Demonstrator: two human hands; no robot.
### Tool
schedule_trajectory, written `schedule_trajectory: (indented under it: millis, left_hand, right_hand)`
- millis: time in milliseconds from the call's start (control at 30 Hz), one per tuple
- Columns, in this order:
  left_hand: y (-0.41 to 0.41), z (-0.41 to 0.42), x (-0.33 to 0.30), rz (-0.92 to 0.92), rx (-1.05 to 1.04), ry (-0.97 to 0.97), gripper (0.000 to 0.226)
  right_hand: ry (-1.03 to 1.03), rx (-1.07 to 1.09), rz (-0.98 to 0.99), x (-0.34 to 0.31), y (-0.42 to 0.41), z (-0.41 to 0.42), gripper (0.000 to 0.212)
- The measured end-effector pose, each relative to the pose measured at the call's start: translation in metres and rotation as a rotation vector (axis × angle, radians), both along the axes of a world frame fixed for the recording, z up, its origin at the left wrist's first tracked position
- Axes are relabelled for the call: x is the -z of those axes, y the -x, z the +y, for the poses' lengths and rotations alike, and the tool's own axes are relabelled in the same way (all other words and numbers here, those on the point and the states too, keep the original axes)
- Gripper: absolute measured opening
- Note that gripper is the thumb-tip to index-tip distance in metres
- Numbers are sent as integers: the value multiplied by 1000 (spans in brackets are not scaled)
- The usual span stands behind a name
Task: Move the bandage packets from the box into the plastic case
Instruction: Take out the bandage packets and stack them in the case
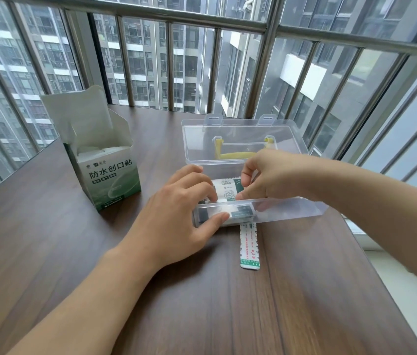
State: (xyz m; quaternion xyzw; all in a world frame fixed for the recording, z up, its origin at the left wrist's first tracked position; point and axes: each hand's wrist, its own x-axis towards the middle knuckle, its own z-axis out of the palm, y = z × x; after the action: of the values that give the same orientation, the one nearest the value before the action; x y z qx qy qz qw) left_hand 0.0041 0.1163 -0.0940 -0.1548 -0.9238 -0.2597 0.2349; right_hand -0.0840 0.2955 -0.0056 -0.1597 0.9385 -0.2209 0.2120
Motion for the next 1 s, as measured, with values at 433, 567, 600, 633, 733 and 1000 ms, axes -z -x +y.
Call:
schedule_trajectory:
  millis: [433,567,600,633,733,1000]
  left_hand:
    - [0,-1,-1,-9,-11,12,30]
    - [0,-1,0,-8,-16,16,32]
    - [0,-1,0,-7,-22,19,32]
    - [0,-1,0,-6,-28,21,33]
    - [-1,0,-1,6,-35,20,33]
    - [-2,1,-1,-5,-33,6,32]
  right_hand:
    - [81,13,-44,10,0,-3,17]
    - [91,26,-18,11,3,-7,12]
    - [82,34,2,11,3,-7,11]
    - [75,39,30,12,3,-7,10]
    - [42,29,145,14,-2,-10,18]
    - [-20,25,82,5,-5,-5,23]
